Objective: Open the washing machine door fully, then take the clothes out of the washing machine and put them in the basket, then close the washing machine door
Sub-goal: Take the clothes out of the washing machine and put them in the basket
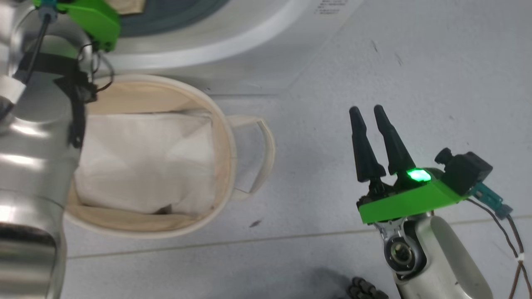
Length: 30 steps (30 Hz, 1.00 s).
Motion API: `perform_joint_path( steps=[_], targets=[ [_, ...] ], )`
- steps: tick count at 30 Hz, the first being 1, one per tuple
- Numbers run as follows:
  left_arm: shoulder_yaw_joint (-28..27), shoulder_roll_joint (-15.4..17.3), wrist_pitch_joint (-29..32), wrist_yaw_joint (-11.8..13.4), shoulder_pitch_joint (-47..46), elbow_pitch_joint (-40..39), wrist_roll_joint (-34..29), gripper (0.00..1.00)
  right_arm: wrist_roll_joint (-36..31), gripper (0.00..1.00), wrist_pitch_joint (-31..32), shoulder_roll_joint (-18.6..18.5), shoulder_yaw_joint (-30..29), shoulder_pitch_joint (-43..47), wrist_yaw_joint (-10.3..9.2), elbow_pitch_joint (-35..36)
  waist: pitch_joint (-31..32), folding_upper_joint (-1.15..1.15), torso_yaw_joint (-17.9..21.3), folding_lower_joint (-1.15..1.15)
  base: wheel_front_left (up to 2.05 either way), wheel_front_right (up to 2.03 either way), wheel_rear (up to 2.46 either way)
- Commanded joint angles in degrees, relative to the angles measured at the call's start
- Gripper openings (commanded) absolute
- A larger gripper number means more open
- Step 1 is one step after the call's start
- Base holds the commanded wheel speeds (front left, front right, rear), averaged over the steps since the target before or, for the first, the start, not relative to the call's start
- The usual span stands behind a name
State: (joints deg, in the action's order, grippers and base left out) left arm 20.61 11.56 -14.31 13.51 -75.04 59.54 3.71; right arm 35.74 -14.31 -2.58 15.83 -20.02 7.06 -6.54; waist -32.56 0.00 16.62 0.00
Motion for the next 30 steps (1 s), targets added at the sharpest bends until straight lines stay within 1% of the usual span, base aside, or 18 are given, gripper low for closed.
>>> perform_joint_path(
  steps=[1,8,12,16,20,21,24,27,30],
  targets=[
    [-1.2,1.7,-0.6,-0.1,-0.1,-4.1,0.3,0.00,-0.6,1.00,-0.7,-0.3,0.6,1.8,0.43,1.2,1.7,0.00,-1.3,0.00,0.00,0.00,0.00],
    [-3.3,2.1,-0.7,0.9,12.4,-25.2,2.0,0.00,-3.1,1.00,-0.7,-0.3,-1.1,3.8,0.43,0.3,7.7,0.00,-4.4,0.00,0.00,0.00,0.00],
    [-4.0,1.8,-0.7,1.1,20.7,-35.8,2.3,0.00,-4.5,1.00,-0.7,-0.3,-2.9,5.0,0.43,0.1,11.5,0.00,-6.1,0.00,0.00,0.00,0.00],
    [-4.0,0.5,-0.7,1.0,28.2,-43.4,2.5,0.00,-5.8,1.00,-0.7,-0.3,-6.6,6.1,0.43,-0.6,15.0,0.00,-7.8,0.00,0.00,0.00,0.00],
    [-4.0,-0.8,-0.7,0.7,33.8,-52.2,1.9,0.00,-7.0,1.00,-0.7,-0.3,-9.0,7.2,0.43,-1.0,17.6,0.00,-9.3,0.00,0.00,0.00,0.00],
    [-4.0,-0.8,-0.7,0.7,33.8,-52.2,1.9,0.00,-7.0,1.00,-0.7,-0.3,-9.0,7.2,0.43,-1.0,17.6,0.00,-9.3,0.00,0.00,0.00,0.00],
    [-3.0,-1.7,-0.7,0.0,36.6,-58.9,0.3,0.00,-7.7,1.00,-0.7,-0.3,-10.3,8.1,0.43,-1.4,19.2,0.00,-10.6,0.00,0.00,0.00,0.00],
    [-2.7,-2.4,-0.7,0.0,38.6,-65.1,-0.9,0.00,-8.2,1.00,-0.7,-0.3,-11.0,8.6,0.43,-1.5,20.5,0.00,-11.2,0.00,0.00,0.00,0.00],
    [-2.6,-3.0,-0.7,-0.1,40.4,-69.1,-1.5,0.00,-8.5,1.00,-0.7,-0.3,-11.0,8.9,0.43,-1.4,21.3,0.00,-11.7,0.00,0.00,0.00,0.00]
  ],
)
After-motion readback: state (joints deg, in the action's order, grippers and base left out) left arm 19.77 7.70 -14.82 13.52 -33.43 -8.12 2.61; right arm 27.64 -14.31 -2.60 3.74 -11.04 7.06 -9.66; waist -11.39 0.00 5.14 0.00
